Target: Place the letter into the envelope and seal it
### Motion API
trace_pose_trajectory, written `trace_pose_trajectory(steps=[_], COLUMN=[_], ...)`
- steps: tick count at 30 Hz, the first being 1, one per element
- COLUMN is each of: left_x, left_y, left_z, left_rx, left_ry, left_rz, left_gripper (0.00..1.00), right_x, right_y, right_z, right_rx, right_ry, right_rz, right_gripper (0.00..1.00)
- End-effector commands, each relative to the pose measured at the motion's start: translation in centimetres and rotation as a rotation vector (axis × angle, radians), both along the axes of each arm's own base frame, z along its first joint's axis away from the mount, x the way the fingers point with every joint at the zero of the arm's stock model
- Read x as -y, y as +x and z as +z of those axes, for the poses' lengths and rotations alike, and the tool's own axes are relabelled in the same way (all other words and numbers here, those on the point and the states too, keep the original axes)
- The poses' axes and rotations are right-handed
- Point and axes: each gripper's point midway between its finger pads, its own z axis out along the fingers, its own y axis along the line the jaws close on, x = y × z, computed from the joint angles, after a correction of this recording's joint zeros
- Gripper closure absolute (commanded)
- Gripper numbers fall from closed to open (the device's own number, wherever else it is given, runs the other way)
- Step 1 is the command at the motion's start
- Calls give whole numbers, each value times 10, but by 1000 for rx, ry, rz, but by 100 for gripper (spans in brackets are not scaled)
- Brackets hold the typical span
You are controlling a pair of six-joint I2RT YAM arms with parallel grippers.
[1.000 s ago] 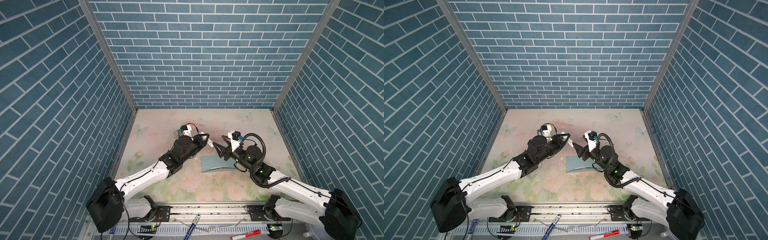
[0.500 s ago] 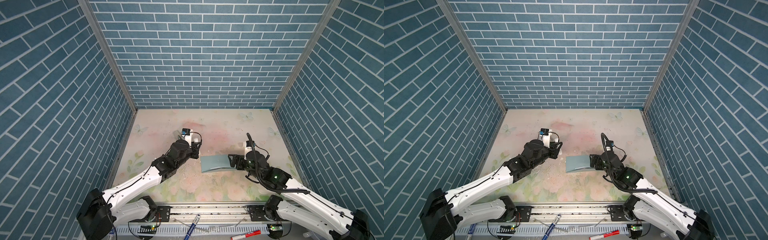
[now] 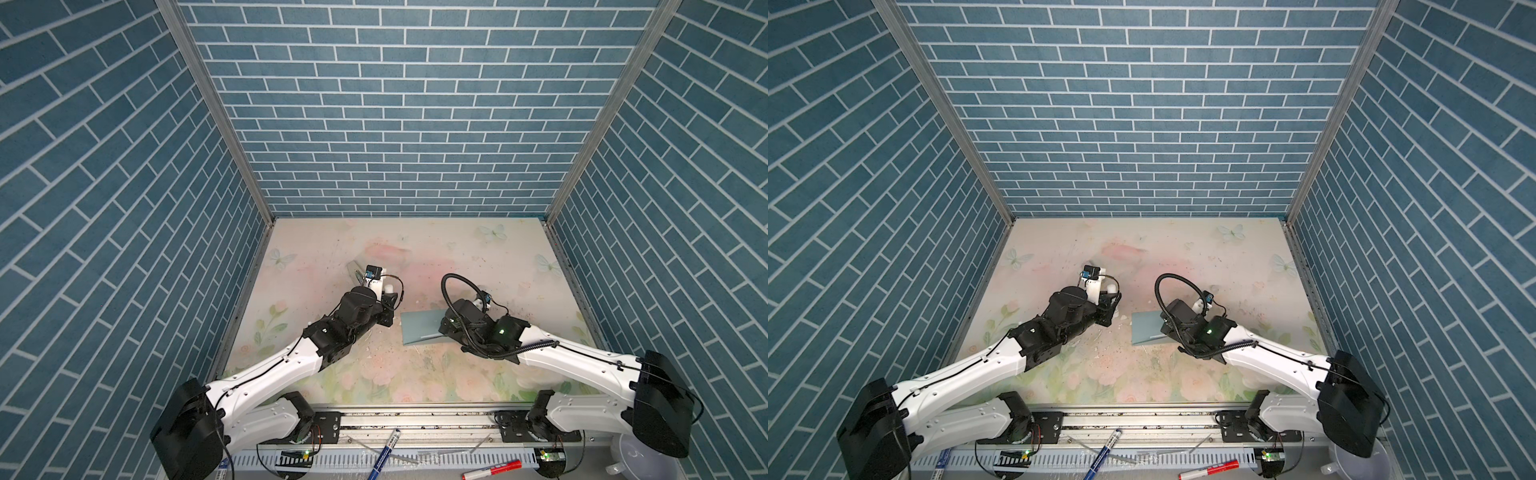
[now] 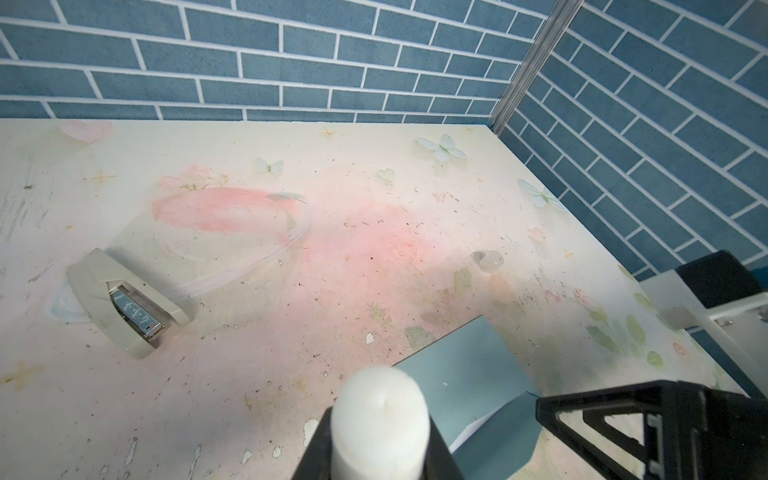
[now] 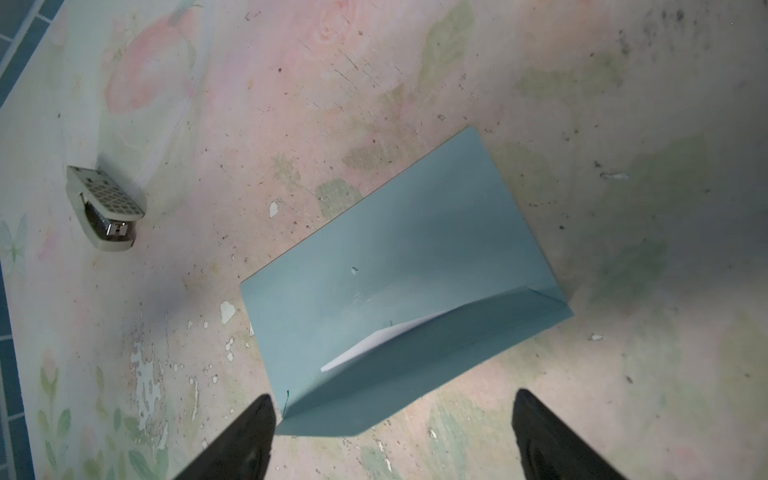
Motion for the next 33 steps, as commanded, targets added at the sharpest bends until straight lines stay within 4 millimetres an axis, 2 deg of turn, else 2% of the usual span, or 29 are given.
trace_pose_trajectory(steps=[1,10,14,21,27,33], left_x=[-1,-1,-1,-1,-2,-3], left_y=[1,1,2,2,2,1], left_z=[5,1,3,2,1,0], left_rx=[27,16,20,15,13,13], left_ry=[2,-1,-2,-3,1,3], left_rz=[-4,-2,0,6,7,9], left_gripper=[100,100,100,100,100,100], right_x=[-2,7,14,1,-10,-18], right_y=[4,-8,-12,-11,-6,-5], right_z=[1,-13,-13,-20,-24,-32], right_rx=[-26,-112,-137,-172,-172,-189], right_ry=[38,0,-50,-42,-16,-3], right_rz=[-136,-214,-245,-246,-241,-233], right_gripper=[12,16,17,21,32,46])
